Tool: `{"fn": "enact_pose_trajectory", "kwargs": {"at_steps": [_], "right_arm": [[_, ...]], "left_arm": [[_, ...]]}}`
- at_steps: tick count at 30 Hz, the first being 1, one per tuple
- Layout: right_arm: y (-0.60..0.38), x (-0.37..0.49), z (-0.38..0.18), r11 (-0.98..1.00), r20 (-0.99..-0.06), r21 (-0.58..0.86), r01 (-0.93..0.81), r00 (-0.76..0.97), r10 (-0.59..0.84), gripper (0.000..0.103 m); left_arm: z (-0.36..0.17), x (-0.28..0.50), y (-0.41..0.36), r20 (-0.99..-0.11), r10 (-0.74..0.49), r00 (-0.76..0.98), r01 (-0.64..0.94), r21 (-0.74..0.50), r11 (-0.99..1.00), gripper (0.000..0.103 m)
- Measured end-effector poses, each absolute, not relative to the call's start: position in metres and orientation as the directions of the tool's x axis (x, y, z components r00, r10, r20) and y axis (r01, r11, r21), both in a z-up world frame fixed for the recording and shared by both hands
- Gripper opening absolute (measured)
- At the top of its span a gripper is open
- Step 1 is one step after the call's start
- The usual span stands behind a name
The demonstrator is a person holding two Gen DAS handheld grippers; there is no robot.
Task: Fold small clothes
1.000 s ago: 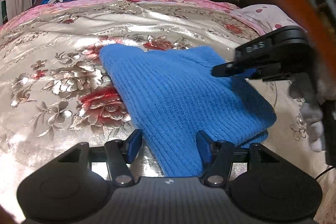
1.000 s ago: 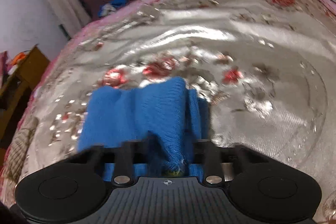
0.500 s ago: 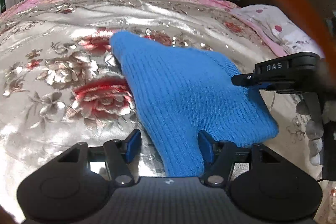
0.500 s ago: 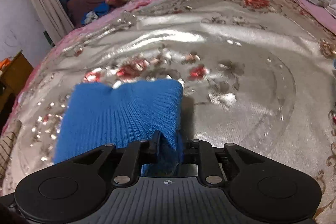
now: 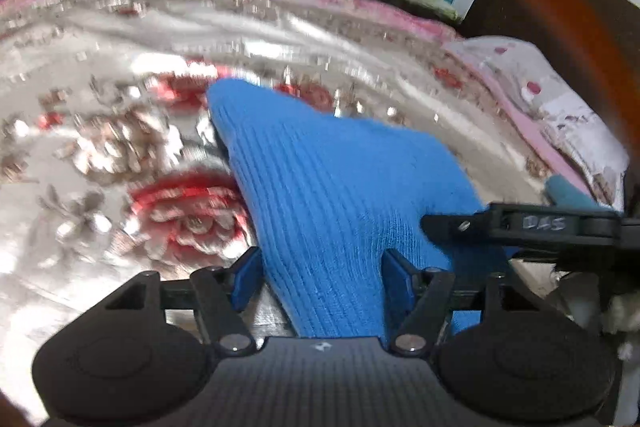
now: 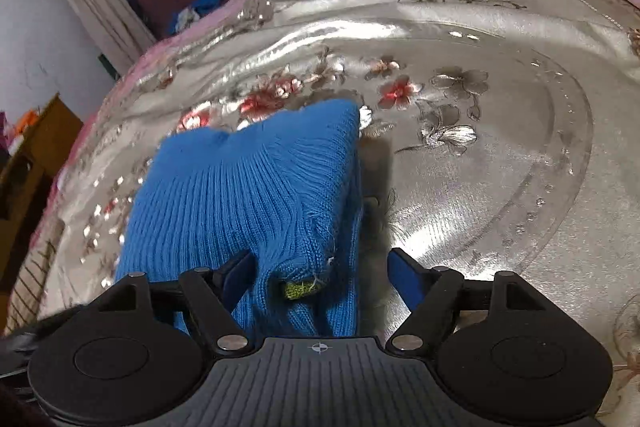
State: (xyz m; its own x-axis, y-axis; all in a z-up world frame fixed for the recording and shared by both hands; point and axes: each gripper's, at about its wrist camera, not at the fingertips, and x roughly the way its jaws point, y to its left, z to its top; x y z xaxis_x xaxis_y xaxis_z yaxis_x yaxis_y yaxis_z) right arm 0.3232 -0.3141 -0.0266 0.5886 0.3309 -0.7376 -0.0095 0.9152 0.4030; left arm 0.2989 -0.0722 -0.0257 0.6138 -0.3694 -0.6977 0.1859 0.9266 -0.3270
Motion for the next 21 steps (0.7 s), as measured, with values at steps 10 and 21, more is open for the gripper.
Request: {"fn": "enact_pose_trajectory", "kwargs": {"at_steps": [10, 21], "right_arm": [[-0.281, 0.288, -0.015, 0.890, -0.742, 0.441, -0.118, 0.509, 0.436, 0.037], [-0.287, 0.177, 0.020, 0.935, -0.793, 0.314, -0.168, 0.496, 0.355, 0.038]], "left_arm": [[-0.018, 0.250, -0.073, -0.698, -0.437, 0.567, 0.302, -0.317, 0.899, 0.063], [0.003, 0.151, -0.027, -0.728, -0.468, 0.501, 0.348, -0.326, 0.879, 0.062]]}}
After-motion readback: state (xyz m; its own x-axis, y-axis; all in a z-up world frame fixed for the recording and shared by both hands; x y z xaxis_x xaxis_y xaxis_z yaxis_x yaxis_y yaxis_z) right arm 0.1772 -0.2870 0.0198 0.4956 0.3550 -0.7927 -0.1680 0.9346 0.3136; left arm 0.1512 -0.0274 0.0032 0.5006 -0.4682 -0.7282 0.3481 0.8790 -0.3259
